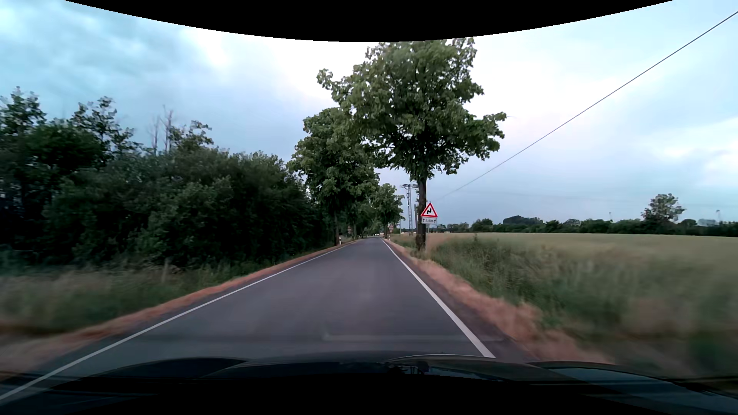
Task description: Follow the waypoints while adhering to traffic rules and regulations
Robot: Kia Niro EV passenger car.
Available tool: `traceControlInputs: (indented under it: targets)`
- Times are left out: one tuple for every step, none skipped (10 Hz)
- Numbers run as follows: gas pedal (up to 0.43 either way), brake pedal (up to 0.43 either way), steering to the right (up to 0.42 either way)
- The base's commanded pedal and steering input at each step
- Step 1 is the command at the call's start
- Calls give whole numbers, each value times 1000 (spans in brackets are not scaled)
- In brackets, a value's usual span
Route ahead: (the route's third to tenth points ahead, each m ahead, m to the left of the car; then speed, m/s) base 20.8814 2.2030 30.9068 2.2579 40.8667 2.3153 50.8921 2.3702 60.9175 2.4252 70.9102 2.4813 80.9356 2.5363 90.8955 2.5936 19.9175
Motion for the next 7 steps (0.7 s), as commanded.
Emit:
traceControlInputs:
  targets:
    - [189,0,-1]
    - [189,0,-3]
    - [189,0,-3]
    - [189,0,-2]
    - [189,0,-2]
    - [189,0,-1]
    - [189,0,0]
